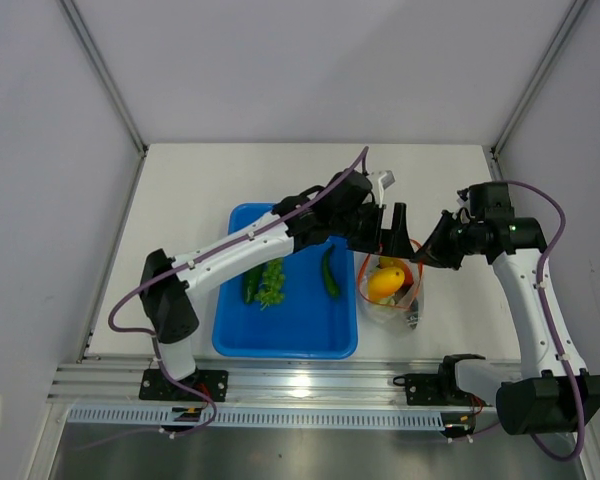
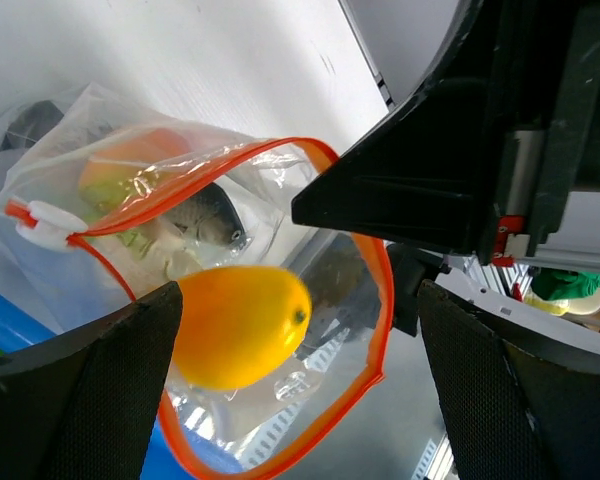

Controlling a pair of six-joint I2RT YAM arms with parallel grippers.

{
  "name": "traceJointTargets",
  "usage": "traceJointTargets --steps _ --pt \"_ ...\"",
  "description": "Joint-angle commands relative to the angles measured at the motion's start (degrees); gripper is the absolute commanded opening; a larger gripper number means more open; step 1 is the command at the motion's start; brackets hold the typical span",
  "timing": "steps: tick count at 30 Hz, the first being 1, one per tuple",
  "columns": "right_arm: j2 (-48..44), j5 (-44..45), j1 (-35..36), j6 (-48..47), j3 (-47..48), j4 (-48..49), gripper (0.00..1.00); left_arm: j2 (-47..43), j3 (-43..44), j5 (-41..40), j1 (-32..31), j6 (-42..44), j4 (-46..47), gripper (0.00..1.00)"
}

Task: Place the food in the zip-top bag and seal the zipper
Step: Place the fake fruit in the zipper food storage bag.

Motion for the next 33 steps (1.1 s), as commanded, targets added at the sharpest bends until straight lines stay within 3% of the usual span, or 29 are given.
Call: traceJointTargets --steps 1,10,17,25,28,31,33 --pt "-1.66 -1.15 -0.41 0.43 2.12 0.09 0.00 -4.10 -0.75 0.87 0.57 1.18 2.18 1.00" --pt "-1.93 -1.23 -0.50 0.17 1.50 0.00 0.00 -8.84 -4.61 -4.67 2.77 2.24 -3.88 0.97" --pt "-1.93 -1.41 -0.50 0.08 0.71 0.44 0.00 -9.29 -10.76 -3.96 3.12 1.36 -6.52 0.84" --pt "-2.02 -1.85 -0.50 0.08 -0.08 0.88 0.00 -4.81 -8.67 -0.10 3.21 1.18 -8.28 0.69" --pt "-1.93 -1.94 -0.50 0.08 0.09 0.97 0.00 -1.47 -6.21 2.97 3.21 1.44 -9.95 0.54" --pt "-2.11 -1.06 -0.50 -0.36 0.10 0.71 0.00 0.12 -4.98 5.44 3.21 1.62 -9.34 0.26" --pt "-2.37 -0.53 -0.50 -0.80 0.18 0.36 0.00 0.29 -4.01 6.05 3.21 2.06 -9.16 0.15"
